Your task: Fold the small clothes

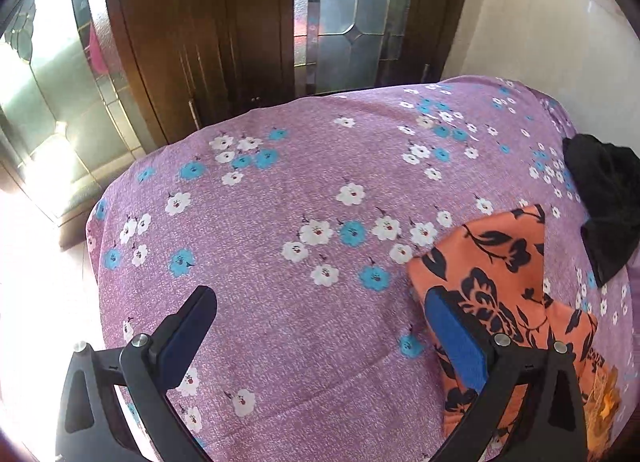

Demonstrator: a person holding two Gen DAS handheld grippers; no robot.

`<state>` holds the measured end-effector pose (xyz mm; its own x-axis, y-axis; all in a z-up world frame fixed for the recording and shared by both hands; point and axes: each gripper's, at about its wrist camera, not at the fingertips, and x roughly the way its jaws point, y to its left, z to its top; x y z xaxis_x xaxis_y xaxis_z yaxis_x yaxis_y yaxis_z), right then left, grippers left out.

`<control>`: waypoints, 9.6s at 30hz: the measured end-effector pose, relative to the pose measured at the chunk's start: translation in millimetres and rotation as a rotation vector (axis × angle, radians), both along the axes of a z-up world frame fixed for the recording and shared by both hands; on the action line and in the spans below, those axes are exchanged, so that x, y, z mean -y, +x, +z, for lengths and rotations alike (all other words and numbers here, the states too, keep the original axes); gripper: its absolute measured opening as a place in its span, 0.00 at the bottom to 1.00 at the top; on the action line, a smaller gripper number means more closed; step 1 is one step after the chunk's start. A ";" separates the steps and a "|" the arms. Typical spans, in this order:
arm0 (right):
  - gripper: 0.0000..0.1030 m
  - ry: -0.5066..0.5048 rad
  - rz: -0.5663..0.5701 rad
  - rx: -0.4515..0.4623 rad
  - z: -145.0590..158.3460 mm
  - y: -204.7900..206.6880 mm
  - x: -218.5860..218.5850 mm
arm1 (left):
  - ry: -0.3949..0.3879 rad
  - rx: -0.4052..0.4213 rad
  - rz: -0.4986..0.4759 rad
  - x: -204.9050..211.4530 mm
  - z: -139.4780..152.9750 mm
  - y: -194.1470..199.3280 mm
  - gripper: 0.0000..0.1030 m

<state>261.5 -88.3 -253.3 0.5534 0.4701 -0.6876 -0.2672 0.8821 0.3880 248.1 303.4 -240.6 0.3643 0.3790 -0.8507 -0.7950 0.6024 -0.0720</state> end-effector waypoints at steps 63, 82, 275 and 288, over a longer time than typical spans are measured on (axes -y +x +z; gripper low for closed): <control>0.24 0.135 -0.888 -0.096 -5.7 -32.8 346.9 | 0.363 -0.055 -0.760 306.7 -12.3 74.9 1.00; 0.23 -0.019 -0.527 -0.216 -37.0 7.0 275.5 | 0.518 -0.149 -0.782 338.0 -39.2 73.1 1.00; 0.63 0.071 -0.369 0.089 20.1 -280.6 266.1 | 0.388 0.101 -0.923 296.8 33.6 -213.1 1.00; 0.64 0.054 -0.395 0.138 33.1 -322.9 265.5 | 0.336 0.067 -0.842 262.7 15.3 -208.7 1.00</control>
<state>-61.4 -353.8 -220.1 0.7836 0.2363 -0.5746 0.0350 0.9066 0.4206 39.4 40.7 -225.3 0.6777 0.1892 -0.7106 -0.0829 0.9798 0.1818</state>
